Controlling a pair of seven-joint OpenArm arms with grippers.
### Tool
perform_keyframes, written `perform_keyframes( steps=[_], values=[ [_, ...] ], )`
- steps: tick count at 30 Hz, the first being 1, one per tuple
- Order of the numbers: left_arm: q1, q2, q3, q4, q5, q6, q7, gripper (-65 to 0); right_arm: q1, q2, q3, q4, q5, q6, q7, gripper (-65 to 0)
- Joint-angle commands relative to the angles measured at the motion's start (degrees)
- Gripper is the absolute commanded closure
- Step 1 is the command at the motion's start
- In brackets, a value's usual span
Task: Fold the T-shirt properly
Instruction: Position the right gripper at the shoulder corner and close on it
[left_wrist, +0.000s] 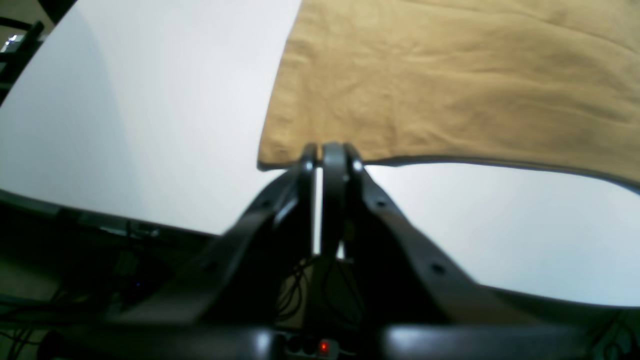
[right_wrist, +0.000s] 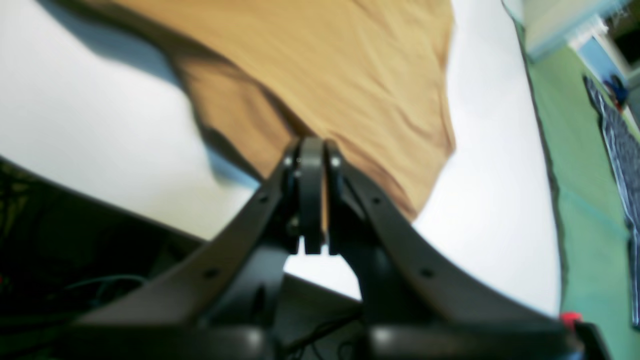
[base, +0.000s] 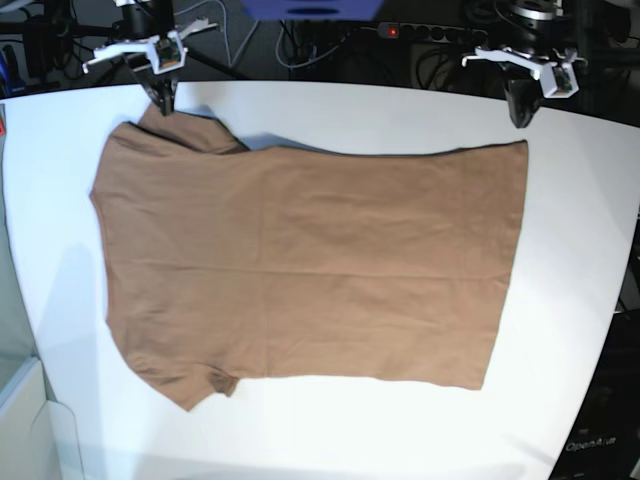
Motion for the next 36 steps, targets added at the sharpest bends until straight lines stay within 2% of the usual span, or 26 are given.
perform_keyframes(
  steps=[1,3,4,5,7,9,11,15,18,20,25,32,36],
  values=[
    [0.51,-0.43,-0.26,0.78,-0.05,-0.05,-1.46,-1.2,-0.69,-0.16,-0.12,1.41,2.42,-0.53,1.57,-6.5],
    [0.51,-0.43,-0.26,0.78,-0.05,-0.05,-1.46,-1.2,-0.69,-0.34,-0.29,1.68,8.57,0.09,1.57,-17.1],
    [0.51,-0.51,-0.26,0.78,-0.05,-0.05,-1.46,-1.2,-0.77,-0.34,-0.29,1.68,12.09,1.41,1.57,-22.6],
    [0.51,-0.51,-0.26,0.87,-0.05,-0.05,-1.46,-1.2,-0.77,-0.34,-0.12,1.85,16.66,3.69,1.66,-28.6],
    [0.51,-0.51,-0.26,0.87,0.04,-0.05,-1.46,-1.2,-0.95,-0.07,-0.03,2.38,27.04,8.79,1.57,-34.5],
    [0.51,-0.6,-0.26,0.78,0.13,-0.05,-1.46,-1.2,-1.74,0.28,0.59,2.56,37.58,15.47,1.57,-35.1],
    [0.51,-0.69,-0.26,0.78,0.21,-0.05,-1.46,-1.2,-2.09,1.69,0.41,3.44,43.74,19.17,1.31,-35.0],
    [0.6,-0.69,-0.26,0.87,0.3,-0.05,-1.37,-1.2,-1.56,5.03,0.85,4.23,54.73,19.87,-5.81,-35.0],
    [0.6,-0.69,-0.26,0.96,0.3,-0.05,-1.37,-1.2,-0.16,10.04,0.85,4.05,64.84,19.87,-10.91,-35.0],
    [0.6,-0.69,-0.26,0.96,0.3,-0.05,-1.37,-1.2,0.46,12.06,0.85,3.26,69.76,19.69,-12.67,-35.0],
    [0.6,-0.69,-0.26,0.96,0.3,-0.14,-1.37,-1.2,2.3,14.7,0.85,-1.4,75.56,19.61,-12.84,-35.0],
    [0.51,-0.6,-1.14,0.61,0.3,-0.14,-1.37,-1.2,2.39,14.43,0.59,-6.06,75.65,19.61,-12.67,-35.0],
    [0.51,-0.34,-2.28,0.61,0.04,-0.14,-1.37,-1.2,2.83,13.11,0.41,-7.99,75.65,19.96,-12.93,-34.8]
  ],
)
